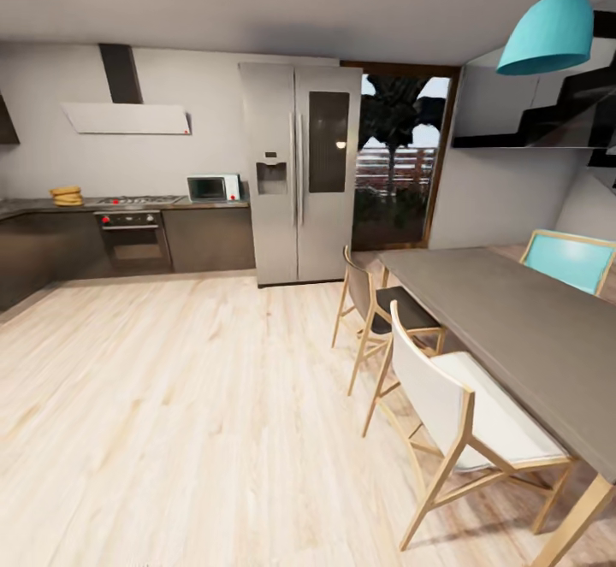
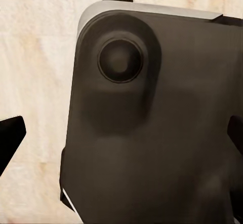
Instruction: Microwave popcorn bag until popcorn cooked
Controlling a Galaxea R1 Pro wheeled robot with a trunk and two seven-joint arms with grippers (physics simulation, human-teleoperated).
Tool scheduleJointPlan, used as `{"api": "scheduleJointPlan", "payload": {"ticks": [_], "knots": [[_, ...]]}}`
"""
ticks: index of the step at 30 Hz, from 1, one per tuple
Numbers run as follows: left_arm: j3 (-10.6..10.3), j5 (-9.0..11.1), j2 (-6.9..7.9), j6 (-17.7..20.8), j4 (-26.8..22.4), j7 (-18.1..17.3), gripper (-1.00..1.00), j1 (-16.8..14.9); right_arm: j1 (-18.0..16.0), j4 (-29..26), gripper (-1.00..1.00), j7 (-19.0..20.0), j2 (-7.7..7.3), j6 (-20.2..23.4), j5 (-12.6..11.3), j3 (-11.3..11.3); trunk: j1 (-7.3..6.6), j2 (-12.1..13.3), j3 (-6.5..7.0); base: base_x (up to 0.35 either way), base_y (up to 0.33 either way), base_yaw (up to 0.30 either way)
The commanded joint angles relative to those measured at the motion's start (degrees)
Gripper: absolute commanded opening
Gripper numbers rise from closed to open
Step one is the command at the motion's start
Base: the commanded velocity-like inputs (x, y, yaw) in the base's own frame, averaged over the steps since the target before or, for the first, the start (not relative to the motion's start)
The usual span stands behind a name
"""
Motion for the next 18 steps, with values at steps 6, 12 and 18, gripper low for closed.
{"api": "scheduleJointPlan", "payload": {"ticks": [6, 12, 18], "knots": [[0.0, 0.4, -0.01, -0.1, 0.0, 0.0, 1.00, 0.0, 0.0, 0.0, 1.00, 0.0, 0.02, -0.2, -0.1, 0.0, 0.00, 0.0, -0.04, 0.000, 0.000, 0.281], [0.0, 0.4, -0.03, -0.1, 0.0, 0.0, 1.00, 0.0, 0.0, 0.0, 1.00, 0.0, 0.01, -0.2, -0.2, 0.0, 0.00, 0.0, -0.04, 0.000, 0.000, 0.281], [0.0, 0.3, -0.02, -0.1, 0.0, -0.2, 1.00, 0.0, 0.0, 0.0, 1.00, 0.0, 0.01, -0.2, -0.2, 0.0, 0.00, 0.0, -0.04, 0.003, 0.000, 0.281]]}}
